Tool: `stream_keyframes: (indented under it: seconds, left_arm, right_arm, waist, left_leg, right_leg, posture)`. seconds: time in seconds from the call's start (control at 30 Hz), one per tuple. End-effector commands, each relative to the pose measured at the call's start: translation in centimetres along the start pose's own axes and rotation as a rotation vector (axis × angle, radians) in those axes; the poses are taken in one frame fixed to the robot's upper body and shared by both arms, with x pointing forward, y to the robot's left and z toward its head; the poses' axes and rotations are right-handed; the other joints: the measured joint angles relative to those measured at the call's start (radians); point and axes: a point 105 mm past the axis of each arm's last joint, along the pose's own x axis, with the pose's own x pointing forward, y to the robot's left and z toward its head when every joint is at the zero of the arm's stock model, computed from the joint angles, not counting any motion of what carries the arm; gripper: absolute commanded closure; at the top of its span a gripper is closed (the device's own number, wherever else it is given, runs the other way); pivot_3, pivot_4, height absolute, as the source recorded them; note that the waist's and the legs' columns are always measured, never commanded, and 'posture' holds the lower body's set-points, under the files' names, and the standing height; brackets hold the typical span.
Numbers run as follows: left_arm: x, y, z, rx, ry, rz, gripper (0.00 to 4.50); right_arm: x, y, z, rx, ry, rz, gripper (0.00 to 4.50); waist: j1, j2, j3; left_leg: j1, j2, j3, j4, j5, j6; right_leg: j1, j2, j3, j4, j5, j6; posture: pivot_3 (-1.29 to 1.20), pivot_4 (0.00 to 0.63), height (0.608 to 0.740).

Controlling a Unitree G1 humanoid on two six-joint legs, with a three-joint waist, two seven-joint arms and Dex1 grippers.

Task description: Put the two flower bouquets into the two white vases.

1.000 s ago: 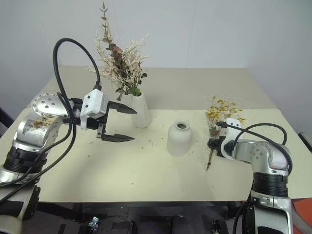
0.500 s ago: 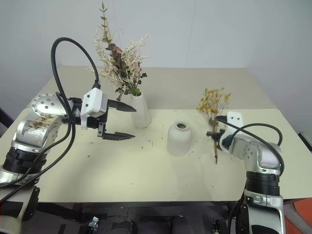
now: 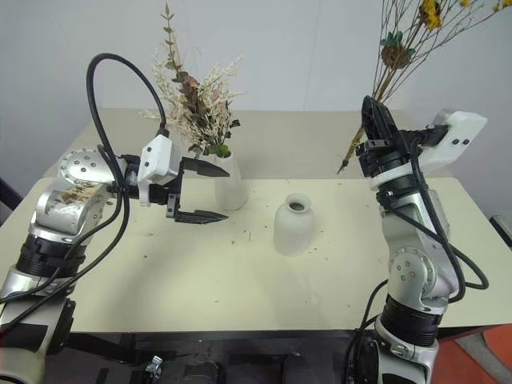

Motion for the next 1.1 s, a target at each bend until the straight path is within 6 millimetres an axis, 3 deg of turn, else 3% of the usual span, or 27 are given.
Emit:
stream_keyframes:
  seconds: [0.03,0.33,0.93,0.97,1.1]
  left_arm:
    - [-0.2,0.4,1.1,0.043,-0.012,0.014,0.0]
    - [-1.0,0.0,0.8,0.027,0.014,0.036,0.0]
    - [-1.0,0.0,0.7,0.034,0.032,0.026,0.0]
    - [-1.1,0.0,0.7,0.034,0.033,0.026,0.0]
    - [-1.1,0.0,0.7,0.035,0.034,0.027,0.0]
  right_arm:
    - [0.5,2.1,-0.1,0.01,-0.038,0.077,4.46]
    - [-0.9,3.2,-3.4,0.046,0.043,0.108,4.46]
    - [-3.5,3.2,-7.0,-0.016,0.074,0.127,4.46]
    - [-3.6,3.2,-7.1,-0.024,0.072,0.128,3.95]
    - [-4.0,3.3,-6.8,-0.04,0.072,0.148,2.78]
  waist:
    - [0.0,0.0,0.0]
    - [0.003,0.0,0.0]
    - [0.0,0.001,0.0]
    - [0.001,0.001,0.0]
    - [0.002,0.001,0.0]
  left_leg:
    - [0.0,0.0,0.0,0.0,0.0,0.0]
    - [0.0,0.0,0.0,0.0,0.0,0.0]
    - [0.0,0.0,0.0,-0.001,0.0,0.0]
    - [0.0,0.0,0.0,0.0,0.0,0.0]
    - [0.0,0.0,0.0,-0.001,0.0,0.0]
  right_leg:
    - [0.0,0.0,0.0,0.0,0.0,0.0]
    - [0.0,0.0,0.0,0.0,0.0,0.0]
    - [0.0,0.0,0.0,0.0,-0.002,0.002]
    - [0.0,0.0,0.0,0.0,-0.003,0.004]
    - [0.0,0.0,0.0,0.0,-0.003,0.005]
  posture:
    - [0.0,0.15,0.74]
    - [0.0,0.15,0.74]
    - [0.0,0.15,0.74]
    - [0.0,0.15,0.74]
    - [0.0,0.15,0.74]
